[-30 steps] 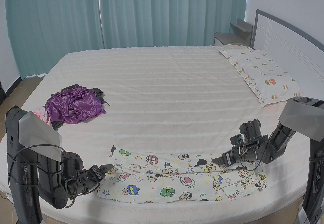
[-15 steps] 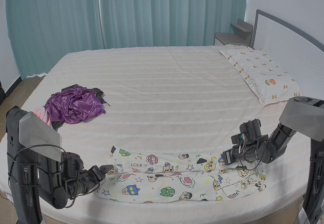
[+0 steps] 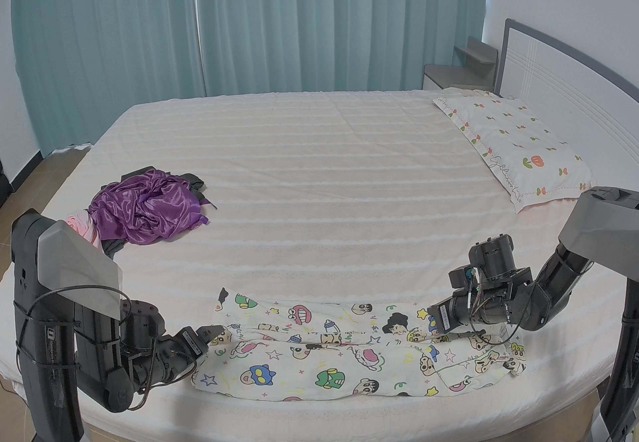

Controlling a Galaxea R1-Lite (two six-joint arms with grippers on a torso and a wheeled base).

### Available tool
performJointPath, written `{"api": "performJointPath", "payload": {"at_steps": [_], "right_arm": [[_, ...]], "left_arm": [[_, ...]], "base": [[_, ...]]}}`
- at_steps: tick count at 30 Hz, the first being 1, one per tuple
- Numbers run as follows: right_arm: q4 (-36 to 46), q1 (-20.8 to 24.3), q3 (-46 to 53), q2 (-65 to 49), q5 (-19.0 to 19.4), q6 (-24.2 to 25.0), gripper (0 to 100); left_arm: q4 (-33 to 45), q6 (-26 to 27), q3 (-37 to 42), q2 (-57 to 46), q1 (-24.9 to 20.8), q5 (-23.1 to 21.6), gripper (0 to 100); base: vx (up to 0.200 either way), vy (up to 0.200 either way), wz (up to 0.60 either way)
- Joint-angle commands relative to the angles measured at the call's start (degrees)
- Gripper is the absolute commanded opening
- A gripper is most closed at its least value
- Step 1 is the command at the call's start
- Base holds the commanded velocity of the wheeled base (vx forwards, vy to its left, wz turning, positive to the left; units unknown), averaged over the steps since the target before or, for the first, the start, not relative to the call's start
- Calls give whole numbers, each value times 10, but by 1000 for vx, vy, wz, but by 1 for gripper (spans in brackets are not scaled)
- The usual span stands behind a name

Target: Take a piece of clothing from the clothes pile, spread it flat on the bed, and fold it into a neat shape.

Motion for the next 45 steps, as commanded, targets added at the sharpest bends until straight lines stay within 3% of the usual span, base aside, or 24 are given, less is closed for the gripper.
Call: {"api": "performJointPath", "payload": {"at_steps": [1, 10, 11, 17, 20, 24, 32, 39, 45], "right_arm": [[-1, 9, 3, -10, 1, -1, 0], [-2, 11, -2, 6, -2, -1, 0], [-2, 9, 1, 8, -2, -1, 100], [-3, 8, 16, -7, 0, 2, 100], [-6, -10, 29, -35, 1, 28, 100], [-6, -56, 53, -63, 6, 72, 100], [-8, -151, 79, -54, 47, 71, 100], [-75, -168, 85, -15, 93, 75, 100], [-135, -175, 94, 47, 93, 71, 100]], "left_arm": [[-9, 0, 0, 1, 0, 0, 100], [-9, 0, 0, 1, 0, 1, 100], [-9, 0, 0, 1, 0, 1, 100], [-9, 0, 0, 1, 0, 1, 100], [-9, 0, 0, 1, 0, 1, 100], [-9, 0, 0, 1, 0, 1, 100], [-9, 0, 0, 1, 0, 1, 100], [-9, 0, 0, 2, 0, 1, 100], [-9, 0, -1, 1, 0, 3, 100]], "base": [[0, 0, 0], [0, 0, 0], [0, 0, 0], [0, 0, 0], [0, 0, 0], [0, 0, 0], [0, 0, 0], [0, 0, 0], [0, 0, 0]]}}
